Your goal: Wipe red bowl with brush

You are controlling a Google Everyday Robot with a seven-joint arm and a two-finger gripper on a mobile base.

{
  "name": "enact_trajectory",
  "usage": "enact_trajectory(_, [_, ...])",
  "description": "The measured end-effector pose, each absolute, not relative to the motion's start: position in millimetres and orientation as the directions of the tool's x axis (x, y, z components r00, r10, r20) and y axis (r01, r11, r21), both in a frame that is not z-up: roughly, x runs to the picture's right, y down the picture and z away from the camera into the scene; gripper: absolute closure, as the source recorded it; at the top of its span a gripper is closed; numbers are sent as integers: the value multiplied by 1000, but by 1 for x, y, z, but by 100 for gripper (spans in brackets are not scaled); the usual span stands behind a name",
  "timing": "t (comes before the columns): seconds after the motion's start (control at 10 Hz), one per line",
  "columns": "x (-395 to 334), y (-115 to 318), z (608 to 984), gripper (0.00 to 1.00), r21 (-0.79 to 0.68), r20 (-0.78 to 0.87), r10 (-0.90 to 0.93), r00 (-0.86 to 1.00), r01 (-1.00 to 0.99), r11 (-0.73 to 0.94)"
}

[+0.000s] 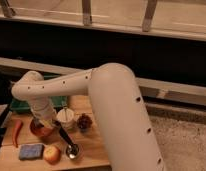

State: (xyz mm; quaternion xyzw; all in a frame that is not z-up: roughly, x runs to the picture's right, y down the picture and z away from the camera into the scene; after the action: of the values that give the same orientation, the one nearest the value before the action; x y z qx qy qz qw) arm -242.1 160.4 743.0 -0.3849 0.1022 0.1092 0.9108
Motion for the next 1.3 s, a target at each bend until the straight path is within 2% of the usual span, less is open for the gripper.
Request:
enact_trajectory(0.5, [-288,140,761,100,-680,-193,101,976,-207,703])
enact_trajectory(0.8, [-300,155,756,100,-692,-168,77,983,-174,700])
enact_trajectory(1.3, [-246,181,740,100,-702,-215,144,966,-255,664])
